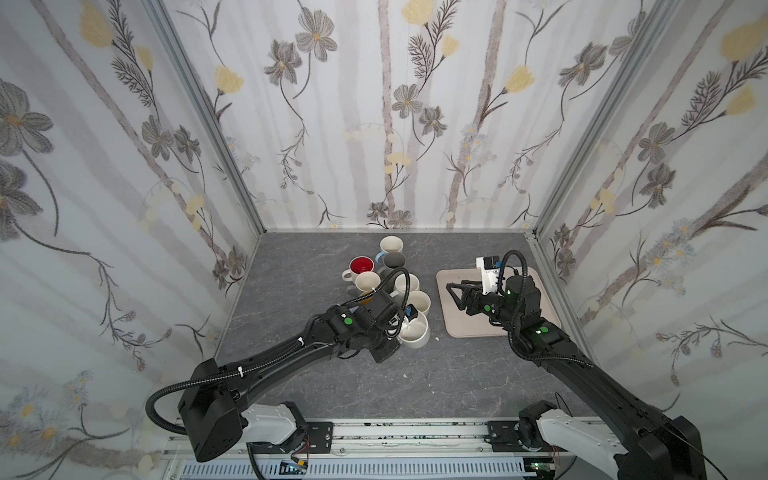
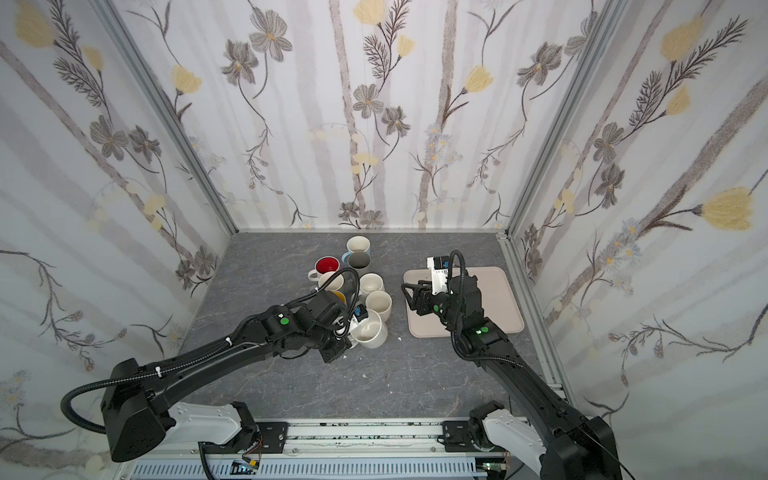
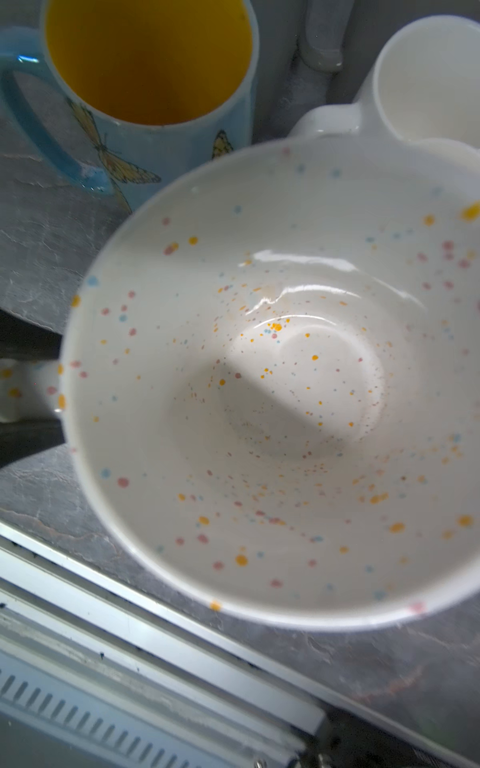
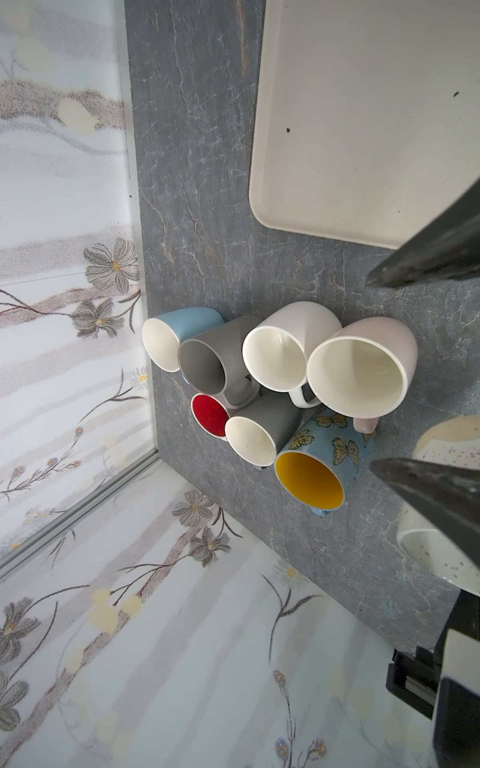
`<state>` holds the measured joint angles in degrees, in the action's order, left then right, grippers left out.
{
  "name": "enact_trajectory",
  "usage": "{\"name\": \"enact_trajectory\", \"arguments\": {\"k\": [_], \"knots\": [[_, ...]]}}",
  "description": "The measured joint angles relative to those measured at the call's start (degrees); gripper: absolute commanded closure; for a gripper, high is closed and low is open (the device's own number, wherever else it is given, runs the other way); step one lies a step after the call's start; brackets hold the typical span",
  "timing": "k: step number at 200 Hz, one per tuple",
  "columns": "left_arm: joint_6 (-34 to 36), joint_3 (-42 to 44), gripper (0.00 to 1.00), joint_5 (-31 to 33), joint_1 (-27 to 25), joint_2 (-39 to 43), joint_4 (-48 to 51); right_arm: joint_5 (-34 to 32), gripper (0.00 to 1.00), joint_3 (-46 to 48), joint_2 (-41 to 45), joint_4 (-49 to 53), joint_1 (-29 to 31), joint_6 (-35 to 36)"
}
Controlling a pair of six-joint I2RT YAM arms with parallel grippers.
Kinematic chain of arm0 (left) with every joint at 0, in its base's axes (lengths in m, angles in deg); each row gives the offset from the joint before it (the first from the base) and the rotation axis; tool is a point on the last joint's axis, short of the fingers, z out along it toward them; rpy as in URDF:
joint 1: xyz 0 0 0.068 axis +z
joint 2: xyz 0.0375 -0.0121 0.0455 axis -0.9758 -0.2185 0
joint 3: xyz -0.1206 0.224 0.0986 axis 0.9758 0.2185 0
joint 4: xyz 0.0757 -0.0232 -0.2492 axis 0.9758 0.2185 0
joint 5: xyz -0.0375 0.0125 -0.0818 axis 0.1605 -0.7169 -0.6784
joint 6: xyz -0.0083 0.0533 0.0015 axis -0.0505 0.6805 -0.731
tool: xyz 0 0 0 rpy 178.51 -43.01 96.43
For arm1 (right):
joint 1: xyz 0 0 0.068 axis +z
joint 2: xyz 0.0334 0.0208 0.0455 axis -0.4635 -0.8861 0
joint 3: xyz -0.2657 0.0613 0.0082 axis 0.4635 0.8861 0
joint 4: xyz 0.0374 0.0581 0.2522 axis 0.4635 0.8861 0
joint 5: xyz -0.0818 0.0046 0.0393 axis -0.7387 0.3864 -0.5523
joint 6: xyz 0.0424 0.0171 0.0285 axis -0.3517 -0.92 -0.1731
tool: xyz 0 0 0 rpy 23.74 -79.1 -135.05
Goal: Turn the mug right side up
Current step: 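Lower speckled mug opening-up beside yellow-lined mug with left gripper while right withdraws, then open left gripper off speckled mug and draw both arms back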
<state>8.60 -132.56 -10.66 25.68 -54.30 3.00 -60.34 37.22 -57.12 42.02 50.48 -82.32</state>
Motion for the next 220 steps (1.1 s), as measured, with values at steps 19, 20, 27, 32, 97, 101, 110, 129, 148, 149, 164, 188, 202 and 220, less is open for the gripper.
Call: {"name": "enact_trajectory", "arguments": {"k": [19,20,27,32,97,101,110,129,148,149,164,188,202,220], "knots": [[2.27,0.00,1.00,4.17,0.00,-1.44,2.82,0.02,0.36,0.44,0.09,0.02,-0.37,0.00],[2.43,0.00,1.00,4.42,0.00,-1.51,3.06,0.02,0.36,0.46,0.09,0.02,-0.39,0.00],[3.28,0.09,1.00,5.51,0.07,-1.79,3.89,0.02,0.36,0.52,0.09,0.04,-0.50,0.00],[3.80,0.26,1.00,6.34,0.07,-1.95,4.33,0.04,0.36,0.57,0.09,0.07,-0.66,0.00],[8.96,2.64,1.00,10.10,2.32,-2.01,7.32,0.74,0.35,0.92,-0.24,0.13,-2.62,0.22],[9.09,2.69,1.00,10.10,2.38,-2.10,7.32,0.96,0.35,0.94,-0.37,0.13,-2.69,0.22],[9.29,2.91,1.00,10.08,2.64,-2.60,7.26,1.44,0.35,0.94,-0.70,0.13,-2.95,0.22],[9.81,3.80,1.00,9.86,3.50,-4.02,6.95,1.95,0.35,0.94,-1.14,0.13,-3.28,0.24],[10.34,4.59,1.00,10.03,4.74,-4.98,6.73,2.16,0.35,1.05,-1.38,0.04,-3.72,0.63],[10.40,4.61,0.99,10.03,4.83,-5.05,6.69,2.16,0.35,1.07,-1.40,0.04,-3.74,0.63],[10.56,4.70,0.75,10.14,5.46,-5.57,6.08,2.29,0.35,1.27,-1.44,0.11,-4.13,0.66],[10.60,4.70,0.49,11.34,5.99,-5.95,5.33,2.80,0.34,1.40,-1.42,0.09,-4.74,1.07],[10.58,4.70,0.41,12.28,6.14,-5.66,5.14,2.97,0.32,1.46,-1.38,0.11,-5.11,1.20],[10.58,4.70,0.32,13.25,6.16,-4.48,5.11,2.89,0.30,1.46,-1.05,0.31,-5.66,1.55]]}}
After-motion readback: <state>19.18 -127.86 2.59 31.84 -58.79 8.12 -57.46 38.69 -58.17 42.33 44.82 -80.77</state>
